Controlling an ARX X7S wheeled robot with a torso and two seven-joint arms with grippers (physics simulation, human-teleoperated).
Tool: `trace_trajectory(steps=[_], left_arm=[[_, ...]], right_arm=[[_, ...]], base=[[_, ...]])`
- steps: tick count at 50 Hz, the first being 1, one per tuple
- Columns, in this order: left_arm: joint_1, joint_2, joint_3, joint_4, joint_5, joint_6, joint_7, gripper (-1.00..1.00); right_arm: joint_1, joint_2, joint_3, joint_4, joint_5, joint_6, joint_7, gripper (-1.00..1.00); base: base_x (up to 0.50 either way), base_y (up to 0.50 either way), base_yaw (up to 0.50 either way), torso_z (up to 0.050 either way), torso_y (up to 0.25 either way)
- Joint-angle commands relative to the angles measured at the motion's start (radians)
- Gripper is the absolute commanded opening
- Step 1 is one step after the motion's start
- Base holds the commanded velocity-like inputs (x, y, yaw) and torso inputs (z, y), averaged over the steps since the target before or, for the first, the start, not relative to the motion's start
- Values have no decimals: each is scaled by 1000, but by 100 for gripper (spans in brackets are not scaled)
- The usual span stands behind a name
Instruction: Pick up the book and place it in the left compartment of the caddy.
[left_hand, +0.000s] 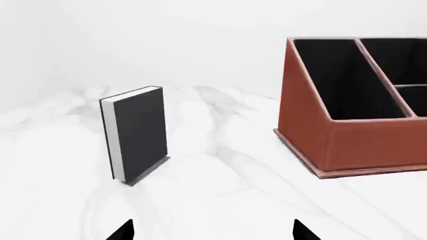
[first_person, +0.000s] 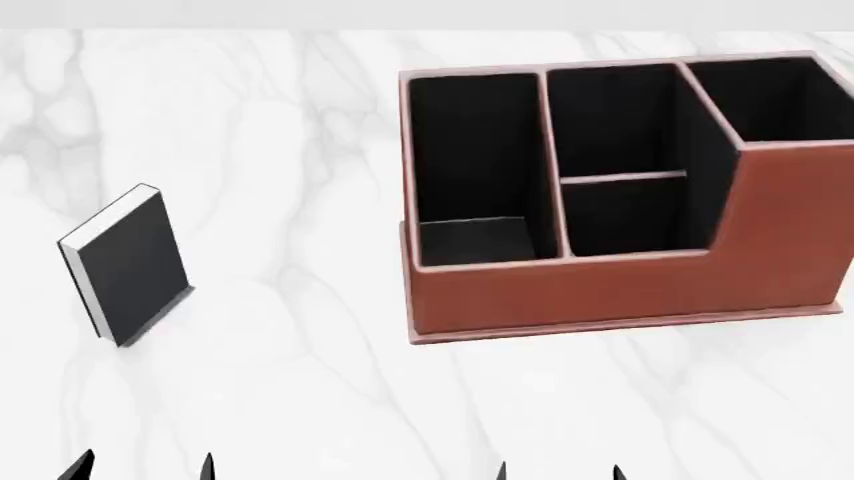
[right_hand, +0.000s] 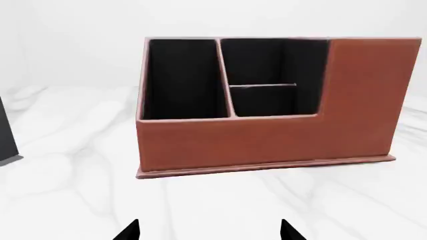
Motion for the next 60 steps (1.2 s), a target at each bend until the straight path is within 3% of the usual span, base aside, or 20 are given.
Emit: trace_trajectory(steps=[1, 6, 7, 8, 18, 29, 35, 60], left_arm=[[0, -16, 18, 2, -15, -2, -19, 100], [-5, -33, 48, -4, 23, -27, -65, 100], [57, -120, 150, -85, 150, 150, -150, 100], [-4, -10, 23, -3, 32, 0, -32, 100], [-14, -40, 72, 3, 15, -28, -70, 100], [25, -75, 114, 605, 83, -346, -98, 100], [0, -78, 149, 824, 125, -508, -95, 100], [-36, -108, 203, 926, 143, -612, -122, 100]], right_arm=[[-1, 16, -19, -4, 18, 3, 18, 100], [0, 30, -34, -7, 36, 7, 36, 100], [18, 5, -4, 56, 12, 75, 59, 100], [-2, 22, -24, -12, 28, 10, 28, 100], [0, 52, -39, -35, 74, 26, 46, 100], [-34, 91, -64, -493, 96, 209, 80, 100], [-30, 105, -75, -645, 99, 294, 99, 100], [-31, 135, -81, -695, 129, 307, 145, 100]], base=[[0, 0, 0, 0, 0], [0, 0, 0, 0, 0], [0, 0, 0, 0, 0], [0, 0, 0, 0, 0], [0, 0, 0, 0, 0], [0, 0, 0, 0, 0], [0, 0, 0, 0, 0], [73, 0, 0, 0, 0]])
